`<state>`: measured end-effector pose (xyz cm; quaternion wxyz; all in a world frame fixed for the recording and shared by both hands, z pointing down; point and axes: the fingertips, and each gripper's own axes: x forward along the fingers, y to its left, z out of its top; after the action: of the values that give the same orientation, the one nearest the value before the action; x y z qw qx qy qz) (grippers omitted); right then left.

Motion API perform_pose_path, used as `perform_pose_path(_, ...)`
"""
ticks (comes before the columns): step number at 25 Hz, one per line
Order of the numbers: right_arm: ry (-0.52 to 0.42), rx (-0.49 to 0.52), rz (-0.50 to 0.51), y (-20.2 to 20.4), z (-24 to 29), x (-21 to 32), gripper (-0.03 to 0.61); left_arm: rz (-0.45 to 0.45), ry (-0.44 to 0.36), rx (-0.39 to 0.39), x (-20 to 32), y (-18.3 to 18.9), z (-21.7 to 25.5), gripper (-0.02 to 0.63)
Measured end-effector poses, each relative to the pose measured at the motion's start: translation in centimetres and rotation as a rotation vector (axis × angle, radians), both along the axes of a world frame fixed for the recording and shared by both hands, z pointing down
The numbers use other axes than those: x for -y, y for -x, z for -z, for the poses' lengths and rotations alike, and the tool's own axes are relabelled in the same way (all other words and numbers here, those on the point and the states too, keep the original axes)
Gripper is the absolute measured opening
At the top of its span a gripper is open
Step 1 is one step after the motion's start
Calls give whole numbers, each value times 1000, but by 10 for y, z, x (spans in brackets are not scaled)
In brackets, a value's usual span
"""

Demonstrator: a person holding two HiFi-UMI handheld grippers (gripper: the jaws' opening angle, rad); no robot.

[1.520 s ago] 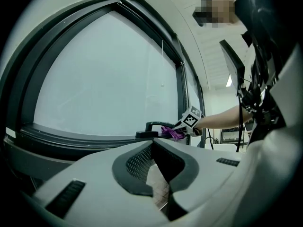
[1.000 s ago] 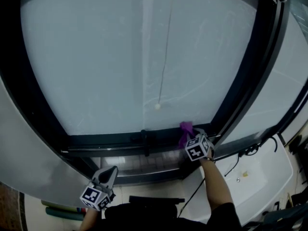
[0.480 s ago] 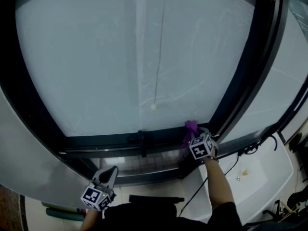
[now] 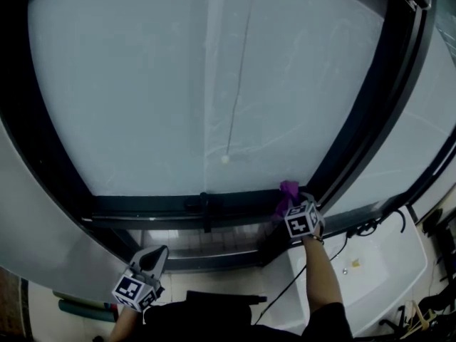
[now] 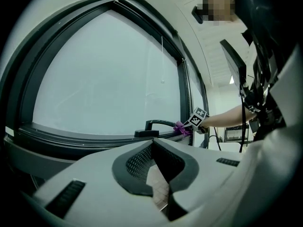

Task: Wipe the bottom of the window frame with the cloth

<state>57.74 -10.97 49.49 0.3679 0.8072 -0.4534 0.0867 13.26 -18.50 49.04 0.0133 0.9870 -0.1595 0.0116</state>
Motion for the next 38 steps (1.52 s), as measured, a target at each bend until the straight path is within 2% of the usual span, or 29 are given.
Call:
perform_pose_path(5,-24,2,-33,-11,0,-7,71,19,8,18,-4,9,-5,2)
perform_pose_path(23,-17,-83,-142,-46,4,-31,71,82,14,45,-22,25,-8,2)
perform_pose_path(28,-31,-87,-145,-46,6,-35,71,104,27,59,-27,35,-13,2)
perform_pose_path(34,-57,-99,-177,-42,8,-36,69,135,25,44,-24,55,-12,2)
perform_pose_path(38,-70,-57,-213,-40,2,-43,69,176,42,-10,-17,76,-9,2)
